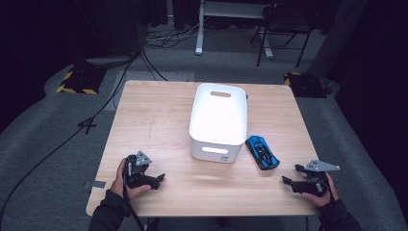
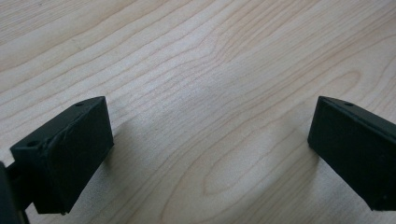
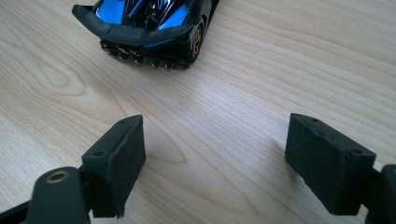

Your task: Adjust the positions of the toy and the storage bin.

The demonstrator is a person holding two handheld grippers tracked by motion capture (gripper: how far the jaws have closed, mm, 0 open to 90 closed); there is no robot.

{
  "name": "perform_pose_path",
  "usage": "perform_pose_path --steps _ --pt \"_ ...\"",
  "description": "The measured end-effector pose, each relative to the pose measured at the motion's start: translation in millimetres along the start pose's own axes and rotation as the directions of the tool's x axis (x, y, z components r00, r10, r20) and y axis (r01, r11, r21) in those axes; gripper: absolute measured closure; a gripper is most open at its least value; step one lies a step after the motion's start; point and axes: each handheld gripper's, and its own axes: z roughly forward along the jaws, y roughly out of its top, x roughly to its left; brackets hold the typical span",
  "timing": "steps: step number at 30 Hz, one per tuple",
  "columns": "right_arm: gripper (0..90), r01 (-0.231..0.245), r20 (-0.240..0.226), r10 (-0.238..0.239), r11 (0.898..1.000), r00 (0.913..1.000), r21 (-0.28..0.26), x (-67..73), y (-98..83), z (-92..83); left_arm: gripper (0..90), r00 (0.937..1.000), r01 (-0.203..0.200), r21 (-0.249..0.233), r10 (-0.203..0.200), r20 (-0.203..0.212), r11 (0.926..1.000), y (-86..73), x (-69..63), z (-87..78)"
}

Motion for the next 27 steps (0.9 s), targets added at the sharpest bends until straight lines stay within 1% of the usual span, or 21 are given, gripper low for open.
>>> perform_pose_path --steps 5,7,8,9,10,13,14,15,16,19,20,21,23,24,26,27 --pt "18.8 0.004 -0.002 -0.004 1.000 1.0000 0.003 0.6 0.3 0.3 0.7 1.0000 0.001 0.000 -0.001 0.003 1.0000 -0.3 -1.0 -0.3" --pt "16.4 0.004 -0.003 -0.004 1.000 1.0000 0.006 2.0 0.9 1.4 0.7 1.0000 0.001 -0.005 -0.001 -0.002 1.0000 -0.5 -1.2 0.0" --pt "15.0 0.011 -0.002 -0.011 1.000 0.9999 0.009 2.4 1.3 1.9 0.7 1.0000 0.000 0.000 0.000 0.002 1.0000 -0.3 -0.9 -0.4" --pt "14.1 0.006 0.002 -0.006 1.000 1.0000 0.013 4.2 2.0 2.7 0.6 1.0000 0.001 -0.006 -0.001 -0.002 1.0000 -0.5 -1.2 0.0" --pt "12.3 0.021 -0.001 -0.021 1.000 0.9998 0.014 4.2 2.3 3.4 0.6 1.0000 0.001 -0.006 -0.001 -0.002 1.0000 -0.5 -1.3 0.1" --pt "6.8 0.015 -0.003 -0.015 0.999 0.9999 0.033 8.4 5.7 7.3 0.7 1.0000 -0.003 -0.005 0.003 0.000 1.0000 -0.4 -1.2 0.0" --pt "6.8 0.015 -0.003 -0.015 0.999 0.9999 0.033 8.4 5.7 7.3 0.7 1.0000 -0.003 -0.005 0.003 0.000 1.0000 -0.4 -1.2 0.0" --pt "6.0 0.024 -0.009 -0.023 0.999 0.9997 0.035 10.8 7.3 9.2 0.7 1.0000 -0.003 -0.004 0.003 -0.001 1.0000 -0.5 -1.3 -0.1" --pt "4.0 0.027 -0.021 -0.026 0.999 0.9994 0.042 17.2 11.7 14.3 0.7 1.0000 -0.002 -0.004 0.002 -0.004 1.0000 -0.6 -1.5 -0.2" --pt "2.7 0.037 -0.027 -0.036 0.998 0.9990 0.042 23.4 19.1 23.1 0.7 0.9999 -0.003 -0.004 0.003 -0.011 1.0000 -0.5 -1.6 -0.7" --pt "2.7 0.037 -0.027 -0.036 0.998 0.9990 0.042 23.4 19.1 23.1 0.6 0.9999 -0.003 -0.004 0.003 -0.011 1.0000 -0.5 -1.6 -0.7" --pt "1.3 0.048 -0.037 -0.047 0.998 0.9982 0.045 27.5 24.0 29.0 0.7 0.9999 -0.003 -0.004 0.003 -0.012 1.0000 -0.5 -1.6 -0.7" --pt "1.0 0.049 -0.037 -0.048 0.998 0.9982 0.046 28.9 25.5 30.9 0.6 1.0000 0.001 -0.003 -0.001 -0.005 1.0000 -0.7 -1.9 -0.3" --pt "0.6 0.054 -0.039 -0.052 0.998 0.9979 0.045 32.1 29.8 36.0 0.6 1.0000 0.001 -0.003 -0.001 -0.005 1.0000 -0.6 -1.9 -0.3" --pt "0.5 0.046 -0.034 -0.044 0.998 0.9984 0.046 35.2 34.4 41.2 0.6 1.0000 0.000 -0.003 0.000 -0.005 1.0000 -0.6 -1.9 -0.2" --pt "0.5 0.054 -0.037 -0.052 0.997 0.9980 0.047 36.8 36.9 43.9 0.6 1.0000 0.000 -0.003 0.000 -0.005 1.0000 -0.6 -1.9 -0.2"
